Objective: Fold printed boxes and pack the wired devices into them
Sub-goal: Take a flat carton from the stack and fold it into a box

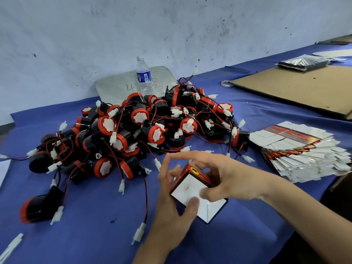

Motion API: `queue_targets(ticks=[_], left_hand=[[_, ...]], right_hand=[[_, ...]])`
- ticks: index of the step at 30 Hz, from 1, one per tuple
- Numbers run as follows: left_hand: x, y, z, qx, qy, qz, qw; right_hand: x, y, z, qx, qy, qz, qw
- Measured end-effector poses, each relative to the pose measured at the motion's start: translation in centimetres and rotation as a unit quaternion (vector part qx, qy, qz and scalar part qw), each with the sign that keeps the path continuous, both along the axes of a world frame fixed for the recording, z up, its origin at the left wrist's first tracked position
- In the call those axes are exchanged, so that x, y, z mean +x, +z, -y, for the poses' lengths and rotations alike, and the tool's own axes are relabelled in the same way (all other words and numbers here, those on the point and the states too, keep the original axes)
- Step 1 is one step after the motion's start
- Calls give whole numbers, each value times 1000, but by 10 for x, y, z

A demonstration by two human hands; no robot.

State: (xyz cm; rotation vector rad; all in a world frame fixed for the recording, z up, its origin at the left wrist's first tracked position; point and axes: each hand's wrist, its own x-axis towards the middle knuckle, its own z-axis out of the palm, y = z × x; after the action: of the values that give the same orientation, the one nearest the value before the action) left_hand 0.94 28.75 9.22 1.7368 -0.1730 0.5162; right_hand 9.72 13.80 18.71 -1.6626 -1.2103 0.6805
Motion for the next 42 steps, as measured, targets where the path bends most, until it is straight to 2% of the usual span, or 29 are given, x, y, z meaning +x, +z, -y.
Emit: queue_targets(ticks=[3, 8, 14, 20, 22, 24, 26, 28, 30, 34, 37, 40, 42], left_hand=[[1, -2, 0, 15, 11, -2, 1000], [3, -6, 0, 28, 36, -11, 999], [-1, 1, -1, 26, 38, -7, 999], [-3, 9, 0, 94, 38, -16, 995], [-3, 8, -3, 125, 39, -23, 991], [-2, 7, -4, 152, 48, -39, 986], [1, 5, -2, 171, 35, -56, 983], [3, 4, -1, 143, -3, -78, 987], [3, 3, -2, 128, -27, -93, 987], [1, 4, -1, 94, -31, -88, 991], [3, 1, 0, 92, 8, -93, 991], [8, -3, -4, 121, 71, -92, 986], [11, -6, -8, 147, 97, -101, 979]], right_hand=[[0, -3, 0, 2, -24, 8, 1000], [-3, -8, -3, -14, -70, 79, 994], [3, -1, 1, -39, -5, -77, 996], [22, -2, 12, -58, 68, -218, 972], [25, -1, 17, -51, 91, -222, 969], [25, 3, 22, -64, 62, -173, 981], [18, 4, 21, -105, 13, -38, 994], [10, -3, 15, -163, -27, 173, 971], [2, -14, 12, -191, -35, 285, 939], [4, -23, 11, -216, -33, 363, 906], [-3, -30, 5, -211, -36, 436, 874], [-13, -23, 0, -238, -37, 396, 886], [-22, -14, -6, -168, -100, 405, 893]])
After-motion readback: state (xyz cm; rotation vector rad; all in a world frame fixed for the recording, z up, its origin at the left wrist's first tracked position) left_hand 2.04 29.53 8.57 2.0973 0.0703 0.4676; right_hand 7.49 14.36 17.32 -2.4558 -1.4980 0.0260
